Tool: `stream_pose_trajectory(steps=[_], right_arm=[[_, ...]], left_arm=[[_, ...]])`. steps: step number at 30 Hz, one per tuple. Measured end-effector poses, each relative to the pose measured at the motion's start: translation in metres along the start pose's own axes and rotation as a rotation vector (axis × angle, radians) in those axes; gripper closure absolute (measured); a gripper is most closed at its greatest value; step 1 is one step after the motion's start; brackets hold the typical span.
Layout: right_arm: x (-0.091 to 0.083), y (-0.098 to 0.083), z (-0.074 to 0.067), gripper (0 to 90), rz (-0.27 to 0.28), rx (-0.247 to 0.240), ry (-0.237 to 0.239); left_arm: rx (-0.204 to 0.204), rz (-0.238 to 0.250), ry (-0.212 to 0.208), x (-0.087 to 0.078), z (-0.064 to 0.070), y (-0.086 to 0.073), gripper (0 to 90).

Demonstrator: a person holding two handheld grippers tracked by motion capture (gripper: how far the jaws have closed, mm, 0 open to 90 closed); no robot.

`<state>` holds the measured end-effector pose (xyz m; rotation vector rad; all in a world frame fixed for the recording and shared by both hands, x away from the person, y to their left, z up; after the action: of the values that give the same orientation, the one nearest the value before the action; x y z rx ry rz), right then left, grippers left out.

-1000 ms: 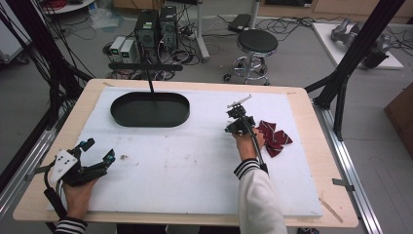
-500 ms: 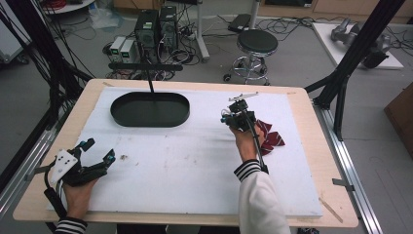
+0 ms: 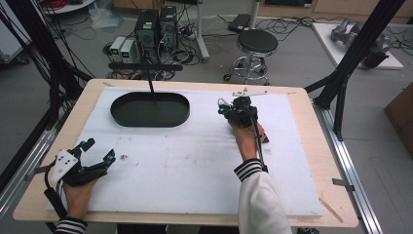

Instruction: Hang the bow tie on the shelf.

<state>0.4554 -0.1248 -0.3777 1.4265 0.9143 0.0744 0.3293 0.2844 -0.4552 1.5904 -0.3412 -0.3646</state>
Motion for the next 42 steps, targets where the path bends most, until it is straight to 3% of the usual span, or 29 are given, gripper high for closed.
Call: stream_pose_trajectory(steps=[9, 20, 42], right_arm=[[-0.003, 0.02, -0.014, 86.8, 0.067, -0.039, 0.02], [-0.007, 0.047, -0.031, 86.8, 0.147, -0.051, 0.047], [0.003, 0.092, -0.067, 86.8, 0.214, -0.076, 0.11]], left_arm=[[0.0, 0.0, 0.0, 0.0, 0.0, 0.0, 16.7], [-0.003, -0.001, -0.001, 0.0, 0.0, 0.0, 16.6], [-0.003, 0.001, -0.003, 0.0, -0.001, 0.0, 16.6]])
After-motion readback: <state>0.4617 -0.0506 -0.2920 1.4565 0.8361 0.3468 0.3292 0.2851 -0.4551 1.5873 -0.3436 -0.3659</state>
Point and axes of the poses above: each handheld gripper's, and its own axes: x roughly forward along the jaws, y roughly out of its top, z roughly to its right, the point moved 7 cm from there along x, roughly forward along the jaws, and after that the axes turned 1 degree about x, right-handed, at the moved point
